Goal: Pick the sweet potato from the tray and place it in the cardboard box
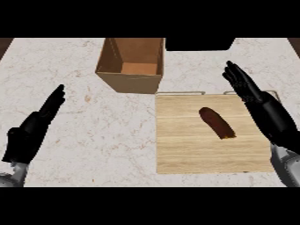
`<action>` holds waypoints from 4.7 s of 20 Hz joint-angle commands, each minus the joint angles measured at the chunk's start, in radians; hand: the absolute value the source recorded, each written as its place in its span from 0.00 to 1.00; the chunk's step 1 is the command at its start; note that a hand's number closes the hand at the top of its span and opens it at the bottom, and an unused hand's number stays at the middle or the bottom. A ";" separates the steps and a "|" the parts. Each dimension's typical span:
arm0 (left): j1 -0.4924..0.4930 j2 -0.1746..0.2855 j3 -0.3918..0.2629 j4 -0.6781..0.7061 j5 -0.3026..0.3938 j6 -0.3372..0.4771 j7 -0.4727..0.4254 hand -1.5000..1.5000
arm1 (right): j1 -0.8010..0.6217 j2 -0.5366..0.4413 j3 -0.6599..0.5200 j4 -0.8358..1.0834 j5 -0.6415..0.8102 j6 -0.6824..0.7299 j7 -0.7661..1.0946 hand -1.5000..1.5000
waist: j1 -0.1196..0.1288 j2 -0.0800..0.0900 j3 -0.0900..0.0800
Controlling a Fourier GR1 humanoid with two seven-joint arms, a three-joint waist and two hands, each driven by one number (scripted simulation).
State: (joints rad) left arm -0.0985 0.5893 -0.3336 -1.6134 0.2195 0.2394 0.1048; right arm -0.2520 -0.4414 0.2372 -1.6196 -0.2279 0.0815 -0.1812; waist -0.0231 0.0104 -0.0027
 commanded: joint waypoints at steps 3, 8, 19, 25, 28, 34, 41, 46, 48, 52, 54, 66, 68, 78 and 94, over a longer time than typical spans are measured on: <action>-0.029 0.034 0.077 0.114 -0.073 0.063 0.000 0.50 | -0.046 -0.076 0.034 0.112 -0.077 0.275 -0.041 0.00 | 0.040 0.000 0.004; 0.008 0.061 0.094 0.146 -0.091 0.096 0.016 0.50 | -0.232 -0.309 0.098 -0.032 0.259 0.361 -0.150 0.00 | 0.101 -0.032 -0.004; -0.012 0.054 0.140 0.224 -0.108 0.108 -0.034 0.50 | -0.226 -0.295 0.150 0.491 0.312 0.512 -0.801 0.00 | 0.103 0.015 0.009; -0.034 0.009 0.121 0.262 -0.135 0.130 -0.037 0.50 | -0.361 -0.398 0.276 0.504 0.576 0.322 -0.853 0.00 | 0.091 0.010 0.005; -0.054 0.020 0.138 0.273 -0.127 0.111 -0.021 0.50 | -0.431 -0.396 0.350 0.551 0.664 0.309 -0.864 0.00 | 0.081 0.005 0.004; -0.067 -0.003 0.134 0.322 -0.155 0.112 -0.032 0.50 | -0.543 -0.317 0.508 0.619 0.883 0.227 -0.779 0.00 | 0.069 0.003 0.003; -0.005 0.009 0.201 0.296 -0.150 0.093 -0.050 0.50 | -0.583 -0.221 0.536 0.702 0.974 0.276 -0.749 0.00 | 0.042 -0.010 0.003; -0.015 -0.011 0.244 0.329 -0.147 0.046 -0.068 0.50 | -0.609 -0.136 0.512 0.749 1.066 0.254 -0.716 0.00 | 0.034 -0.009 0.003; -0.009 -0.041 0.232 0.321 -0.174 0.065 -0.051 0.50 | -0.538 -0.152 0.513 0.673 1.084 0.231 -0.710 0.00 | 0.025 -0.011 0.003; 0.013 -0.029 0.273 0.341 -0.184 0.029 -0.117 0.50 | -0.593 -0.138 0.471 0.740 1.119 0.265 -0.754 0.00 | 0.030 -0.010 0.002; -0.045 -0.014 0.280 0.317 -0.183 0.016 -0.036 0.50 | -0.576 -0.068 0.493 0.841 1.165 0.181 -0.740 0.00 | 0.036 -0.007 0.003; -0.047 -0.078 0.295 0.392 -0.249 0.036 -0.078 0.50 | -0.471 -0.171 0.472 0.580 1.096 0.291 -0.834 0.00 | 0.008 -0.012 0.002; 0.053 -0.051 0.314 0.266 -0.216 0.007 -0.057 0.50 | -0.448 -0.177 0.480 0.528 1.098 0.329 -0.792 0.00 | 0.022 -0.015 0.002; 0.049 -0.104 0.332 0.256 -0.276 0.002 -0.044 0.50 | -0.374 -0.134 0.466 0.471 1.254 0.330 -0.616 0.00 | 0.027 -0.013 0.003; 0.015 -0.113 0.379 0.251 -0.313 -0.044 0.009 0.50 | -0.331 0.015 0.254 0.528 1.298 -0.043 -0.677 1.00 | 0.022 -0.013 0.003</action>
State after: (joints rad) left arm -0.0862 0.4765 0.0396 -1.3369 -0.0907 0.2021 0.0725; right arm -0.6214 -0.4404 0.5423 -1.0403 1.0835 0.1039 -0.8692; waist 0.0038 -0.0061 -0.0062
